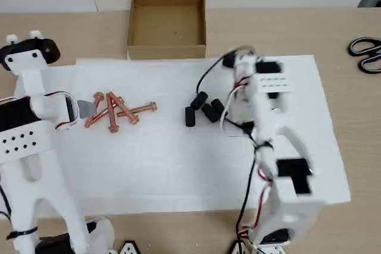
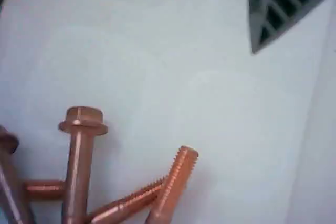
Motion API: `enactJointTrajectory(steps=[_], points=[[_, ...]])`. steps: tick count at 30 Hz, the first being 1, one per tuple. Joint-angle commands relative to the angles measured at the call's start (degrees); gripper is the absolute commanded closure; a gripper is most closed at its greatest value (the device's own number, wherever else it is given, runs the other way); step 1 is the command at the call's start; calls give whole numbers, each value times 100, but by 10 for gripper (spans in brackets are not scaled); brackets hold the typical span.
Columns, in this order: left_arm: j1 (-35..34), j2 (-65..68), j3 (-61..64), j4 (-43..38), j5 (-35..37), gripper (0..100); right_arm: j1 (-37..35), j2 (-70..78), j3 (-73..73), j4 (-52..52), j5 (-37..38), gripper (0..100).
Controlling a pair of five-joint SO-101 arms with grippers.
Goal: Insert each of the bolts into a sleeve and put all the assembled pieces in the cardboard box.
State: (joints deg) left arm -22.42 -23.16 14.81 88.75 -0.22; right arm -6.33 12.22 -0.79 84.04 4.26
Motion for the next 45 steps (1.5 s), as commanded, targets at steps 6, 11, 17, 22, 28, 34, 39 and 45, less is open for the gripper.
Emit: enactJointTrajectory(steps=[6,11,17,22,28,34,39,45], points=[[26,1591,-1174,598,-791,701,180,-1516,-413,462,475,994],[26,3068,-2325,598,-897,701,180,-1516,-413,602,440,995],[-18,4519,-3503,369,-835,702,180,-1516,-413,708,448,995],[18,5398,-4171,149,-721,702,180,-1516,-413,708,457,994],[18,6321,-4998,158,-721,702,180,-1516,-413,690,457,993],[18,7112,-5789,185,-475,702,180,-1516,-413,655,457,993],[26,7437,-6176,281,-440,726,180,-1508,-413,655,457,993],[26,7631,-6510,440,-440,847,171,-1508,-413,655,440,993]])
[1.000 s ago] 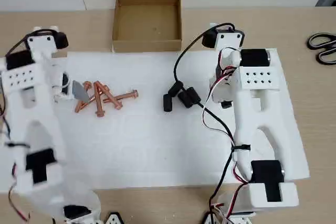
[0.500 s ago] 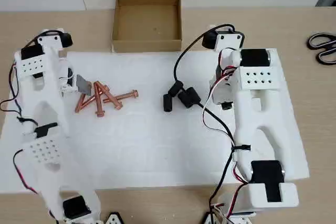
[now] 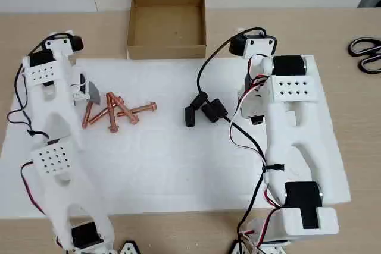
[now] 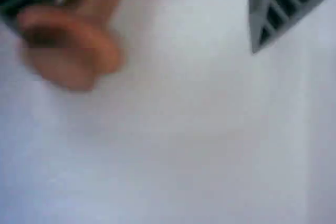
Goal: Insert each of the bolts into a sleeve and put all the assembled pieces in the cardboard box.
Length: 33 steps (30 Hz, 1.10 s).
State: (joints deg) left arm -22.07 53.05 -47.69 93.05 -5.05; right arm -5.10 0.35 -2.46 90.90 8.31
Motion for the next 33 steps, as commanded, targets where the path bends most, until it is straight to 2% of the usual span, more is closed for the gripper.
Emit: enactJointTrajectory(steps=[1,20,33], points=[[-9,26,-277,9,35,860,48,-321,-246,-31,35,993],[0,114,-286,220,0,994,57,-321,-237,-31,26,992],[264,79,-295,492,35,994,57,-321,9,-136,35,992]])
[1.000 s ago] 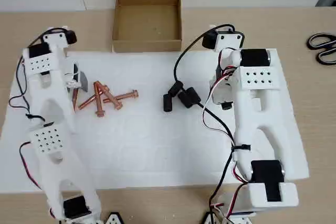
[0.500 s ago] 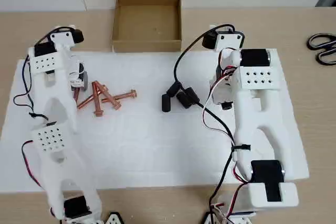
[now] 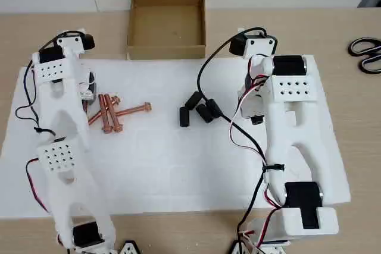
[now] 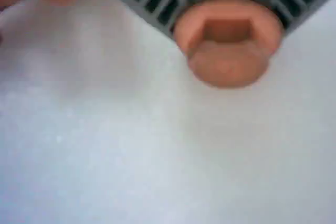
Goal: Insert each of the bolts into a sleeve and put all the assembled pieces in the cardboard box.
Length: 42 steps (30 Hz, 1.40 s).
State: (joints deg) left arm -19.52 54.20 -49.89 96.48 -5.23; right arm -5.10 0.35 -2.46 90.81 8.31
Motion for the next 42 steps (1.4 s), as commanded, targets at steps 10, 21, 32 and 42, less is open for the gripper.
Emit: enactJointTrajectory(steps=[10,21,32,42], points=[[35,-519,-541,387,62,994,57,-374,369,-356,18,992],[97,-2242,-180,396,97,994,-48,-382,246,-295,70,994],[554,-5363,989,396,343,994,-391,-391,-1169,796,53,994],[1204,-8527,3116,299,343,994,-892,-2431,-1143,787,62,994]])
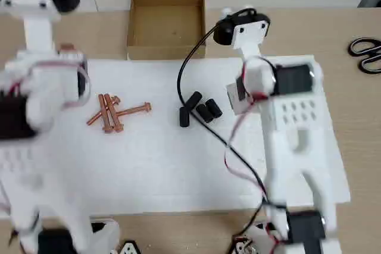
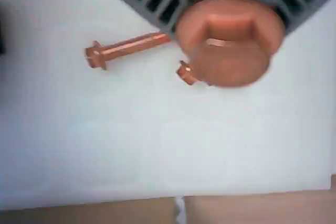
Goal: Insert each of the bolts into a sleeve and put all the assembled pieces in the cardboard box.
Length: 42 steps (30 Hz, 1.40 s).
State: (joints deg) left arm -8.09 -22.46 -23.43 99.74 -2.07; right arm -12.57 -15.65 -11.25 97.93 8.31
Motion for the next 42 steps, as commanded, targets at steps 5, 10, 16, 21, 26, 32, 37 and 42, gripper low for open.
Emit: enactJointTrajectory(steps=[5,10,16,21,26,32,37,42], points=[[18,-1873,1903,-624,132,994,-259,-1771,53,75,62,994],[53,-2804,3363,-1591,1108,994,-251,-2501,993,75,26,994],[79,-3886,5033,-3165,1714,994,-251,-3284,2426,-541,18,994],[519,-4536,6343,-4114,2084,994,-268,-4031,3921,-1921,9,994],[1055,-4844,6501,-4123,2523,994,-866,-5095,5538,-3134,0,994],[1389,-4624,6510,-3947,2602,994,-1332,-6571,7868,-4541,9,993],[1732,-4299,6475,-3956,2602,994,-1402,-7820,9415,-5420,9,994],[2136,-4132,6519,-4378,2602,994,-1437,-8822,10338,-5921,-9,994]])
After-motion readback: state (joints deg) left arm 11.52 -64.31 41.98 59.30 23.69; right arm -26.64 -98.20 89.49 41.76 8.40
